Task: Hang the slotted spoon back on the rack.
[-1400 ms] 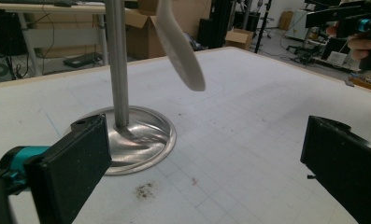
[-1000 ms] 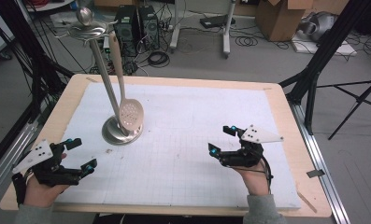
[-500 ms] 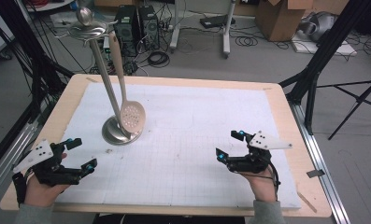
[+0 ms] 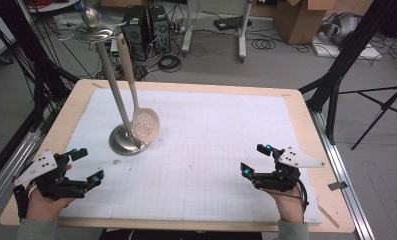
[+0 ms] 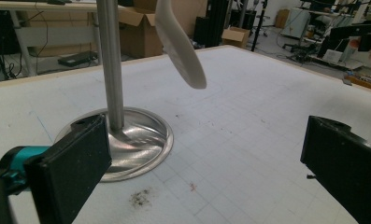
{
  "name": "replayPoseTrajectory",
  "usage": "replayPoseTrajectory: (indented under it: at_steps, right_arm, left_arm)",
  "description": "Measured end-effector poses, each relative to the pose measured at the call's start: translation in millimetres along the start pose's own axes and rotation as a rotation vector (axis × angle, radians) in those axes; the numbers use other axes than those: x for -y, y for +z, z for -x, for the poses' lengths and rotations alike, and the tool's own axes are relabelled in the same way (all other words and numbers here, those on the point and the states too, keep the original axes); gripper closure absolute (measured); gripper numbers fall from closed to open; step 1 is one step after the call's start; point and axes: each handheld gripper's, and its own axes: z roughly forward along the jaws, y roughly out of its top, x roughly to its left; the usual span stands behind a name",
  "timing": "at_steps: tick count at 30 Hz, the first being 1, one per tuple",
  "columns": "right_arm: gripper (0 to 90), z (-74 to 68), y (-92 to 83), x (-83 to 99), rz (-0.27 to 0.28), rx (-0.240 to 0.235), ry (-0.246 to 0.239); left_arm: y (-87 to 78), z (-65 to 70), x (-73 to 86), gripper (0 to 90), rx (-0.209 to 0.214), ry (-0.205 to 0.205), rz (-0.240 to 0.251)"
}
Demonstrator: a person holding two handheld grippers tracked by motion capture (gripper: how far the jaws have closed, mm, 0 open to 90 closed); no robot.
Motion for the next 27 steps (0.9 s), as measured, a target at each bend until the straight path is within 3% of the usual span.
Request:
replayPoseTrajectory:
  at_steps: [17, 27]
  right_arm:
    - [11.1, 12.6, -28.2, 11.7, 0.034, 0.065, 0.052]
    - [11.1, 23.0, -50.3, 20.2, 0.045, 0.165, 0.076]
  left_arm:
    - [-1.6, -2.0, 0.5, 2.0, -0.007, 0.001, 0.0]
    - [-8.7, -7.7, 1.2, 2.0, -0.051, 0.003, 0.008]
